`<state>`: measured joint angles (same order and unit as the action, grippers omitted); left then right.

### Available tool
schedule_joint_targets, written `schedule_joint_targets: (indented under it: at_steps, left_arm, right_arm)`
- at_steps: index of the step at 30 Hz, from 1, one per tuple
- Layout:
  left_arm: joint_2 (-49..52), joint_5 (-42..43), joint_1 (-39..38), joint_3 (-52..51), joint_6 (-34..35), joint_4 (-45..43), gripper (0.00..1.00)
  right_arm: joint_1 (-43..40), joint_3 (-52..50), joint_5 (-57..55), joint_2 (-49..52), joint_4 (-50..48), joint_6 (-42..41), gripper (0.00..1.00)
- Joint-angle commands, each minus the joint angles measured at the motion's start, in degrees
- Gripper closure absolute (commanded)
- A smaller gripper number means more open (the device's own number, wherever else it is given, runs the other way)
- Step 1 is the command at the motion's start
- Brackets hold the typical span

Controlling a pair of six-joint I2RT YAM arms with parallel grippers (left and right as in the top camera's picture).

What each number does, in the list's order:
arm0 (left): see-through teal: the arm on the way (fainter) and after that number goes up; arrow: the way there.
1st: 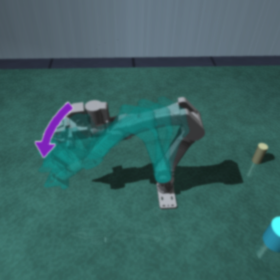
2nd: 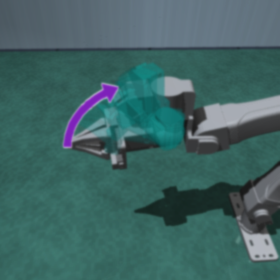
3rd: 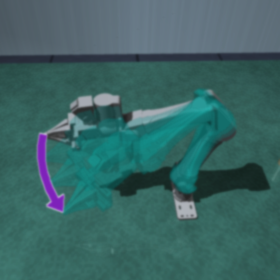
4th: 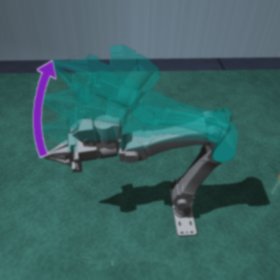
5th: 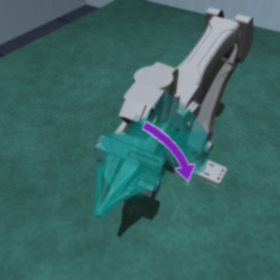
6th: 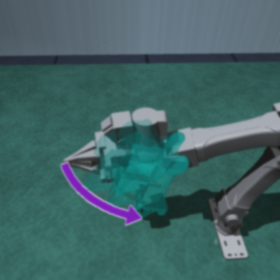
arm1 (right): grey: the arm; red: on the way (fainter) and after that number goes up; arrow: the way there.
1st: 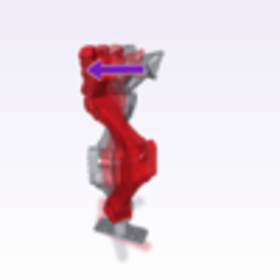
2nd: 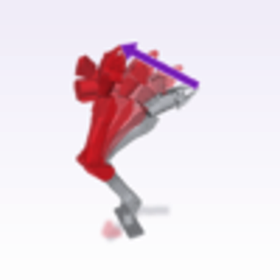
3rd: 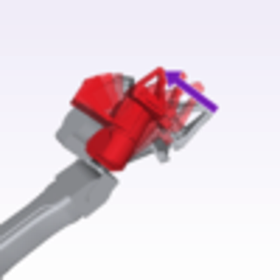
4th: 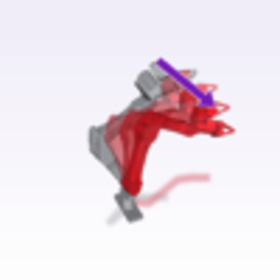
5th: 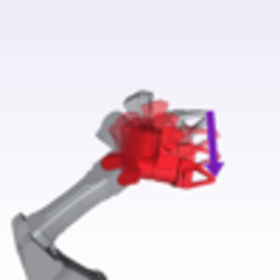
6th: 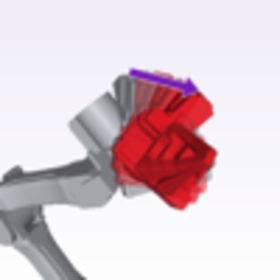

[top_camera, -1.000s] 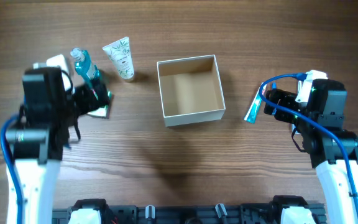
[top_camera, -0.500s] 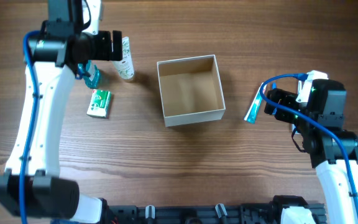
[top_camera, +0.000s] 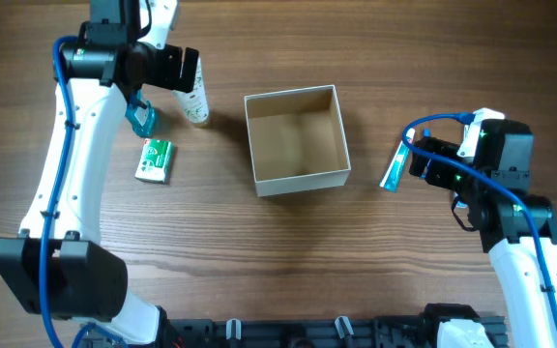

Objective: Pack container
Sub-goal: 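Reach the left gripper to the white bamboo-print tube and grasp it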

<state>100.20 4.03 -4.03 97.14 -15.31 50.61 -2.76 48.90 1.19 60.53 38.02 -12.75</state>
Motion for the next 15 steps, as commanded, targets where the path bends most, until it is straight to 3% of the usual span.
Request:
schedule_joint_targets:
  at_steps: [1, 7, 15]
  left_arm:
    - [2.91, 4.79, -0.37, 1.44, -2.51, 0.31, 0.0]
    - [4.87, 5.22, -1.4, 1.44, -3.85, 0.68, 0.02]
    - [5.68, 5.11, -2.01, 1.44, -4.46, 2.49, 0.24]
  right_arm:
    - [0.28, 1.29, -1.18, 0.26, -0.46, -0.94, 0.0]
    - [0.28, 1.29, -1.2, 0.26, -0.46, -0.92, 0.0]
    - [0.28, 1.29, -1.2, 0.26, -0.48, -0.92, 0.0]
